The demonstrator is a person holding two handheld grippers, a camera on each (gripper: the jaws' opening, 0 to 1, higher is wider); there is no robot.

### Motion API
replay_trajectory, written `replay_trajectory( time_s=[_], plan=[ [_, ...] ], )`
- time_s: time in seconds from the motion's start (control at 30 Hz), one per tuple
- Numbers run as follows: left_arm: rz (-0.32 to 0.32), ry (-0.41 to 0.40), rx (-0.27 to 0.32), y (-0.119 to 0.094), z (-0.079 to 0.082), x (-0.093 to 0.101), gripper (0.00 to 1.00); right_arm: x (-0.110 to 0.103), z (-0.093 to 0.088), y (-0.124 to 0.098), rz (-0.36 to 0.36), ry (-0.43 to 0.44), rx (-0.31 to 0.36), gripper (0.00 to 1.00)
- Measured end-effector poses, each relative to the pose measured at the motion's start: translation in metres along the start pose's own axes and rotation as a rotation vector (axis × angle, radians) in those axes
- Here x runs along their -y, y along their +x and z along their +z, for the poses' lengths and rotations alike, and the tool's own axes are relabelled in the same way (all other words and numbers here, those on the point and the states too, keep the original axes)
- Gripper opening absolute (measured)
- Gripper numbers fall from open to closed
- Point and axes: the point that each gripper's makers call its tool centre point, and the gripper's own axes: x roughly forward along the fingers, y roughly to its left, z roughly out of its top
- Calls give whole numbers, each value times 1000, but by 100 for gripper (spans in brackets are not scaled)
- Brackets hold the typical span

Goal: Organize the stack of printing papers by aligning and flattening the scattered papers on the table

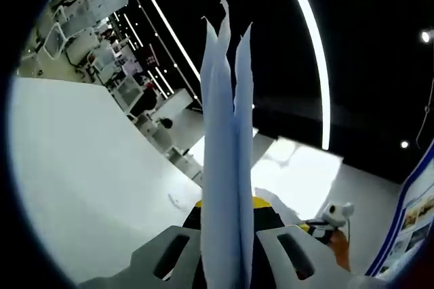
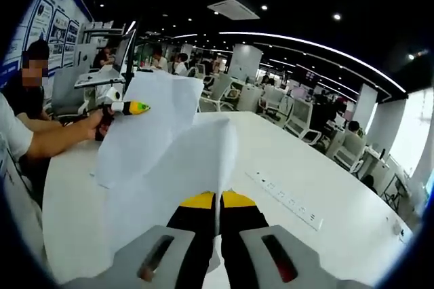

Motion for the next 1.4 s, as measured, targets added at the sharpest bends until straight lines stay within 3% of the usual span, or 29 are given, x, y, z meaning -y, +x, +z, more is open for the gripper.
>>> replay_trajectory(
  time_s=[0.53,1.4],
  plan=[
    [-9,7,-32,3,-9,3,6,3,6,0,-11,-31,29,0],
    [-41,15,-96,7,-26,11,6,2,6,3,-16,-52,21,0]
  ],
)
